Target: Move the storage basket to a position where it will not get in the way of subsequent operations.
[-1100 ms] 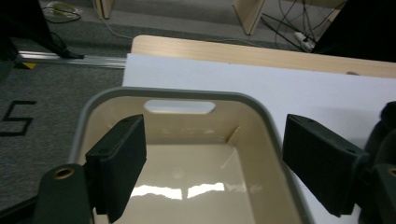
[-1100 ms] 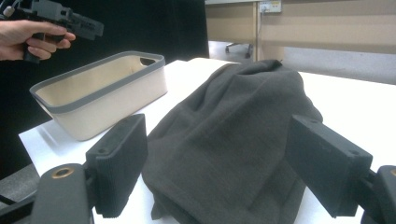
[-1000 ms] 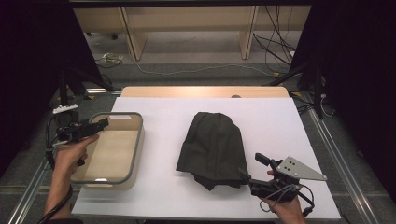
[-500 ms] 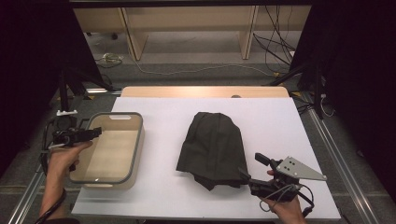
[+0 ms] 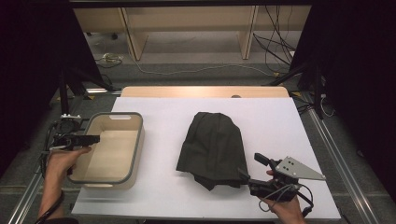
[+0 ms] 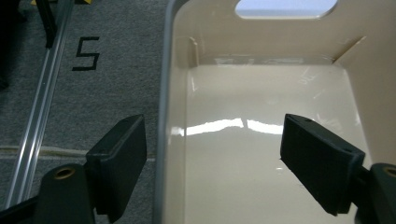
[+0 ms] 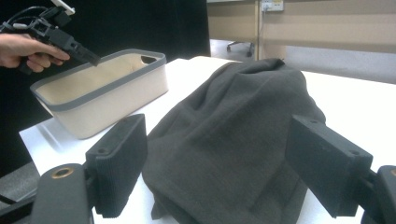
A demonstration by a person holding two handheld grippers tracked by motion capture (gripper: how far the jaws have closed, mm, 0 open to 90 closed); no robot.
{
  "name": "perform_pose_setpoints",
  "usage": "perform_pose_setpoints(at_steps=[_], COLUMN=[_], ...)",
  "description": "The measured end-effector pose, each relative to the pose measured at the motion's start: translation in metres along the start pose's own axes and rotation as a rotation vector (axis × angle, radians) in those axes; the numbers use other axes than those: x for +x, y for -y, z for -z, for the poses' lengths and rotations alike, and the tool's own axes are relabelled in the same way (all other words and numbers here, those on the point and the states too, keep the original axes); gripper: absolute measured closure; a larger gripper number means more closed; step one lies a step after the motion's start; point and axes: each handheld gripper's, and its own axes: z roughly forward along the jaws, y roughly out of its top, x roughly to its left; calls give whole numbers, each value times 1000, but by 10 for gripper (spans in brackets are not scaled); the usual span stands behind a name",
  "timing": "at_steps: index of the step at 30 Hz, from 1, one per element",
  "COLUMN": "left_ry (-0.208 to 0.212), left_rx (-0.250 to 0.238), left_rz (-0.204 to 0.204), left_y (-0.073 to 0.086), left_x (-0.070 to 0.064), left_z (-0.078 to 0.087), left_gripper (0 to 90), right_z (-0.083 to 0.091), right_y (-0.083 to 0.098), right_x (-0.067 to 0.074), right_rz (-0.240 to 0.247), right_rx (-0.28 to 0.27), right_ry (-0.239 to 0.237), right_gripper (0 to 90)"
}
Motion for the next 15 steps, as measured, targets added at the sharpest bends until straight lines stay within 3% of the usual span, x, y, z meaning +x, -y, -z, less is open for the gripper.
perform_pose_setpoints(at_steps=[10,15], left_ry=[17,-28], left_rx=[12,23], left_rz=[-8,-10], left_y=[4,6], left_x=[9,14], left_z=[2,0], left_gripper=[399,505], right_z=[1,0], right_y=[0,0], right_x=[1,1], right_rz=[3,6], right_rx=[-1,1], right_ry=[3,1], right_gripper=[219,219])
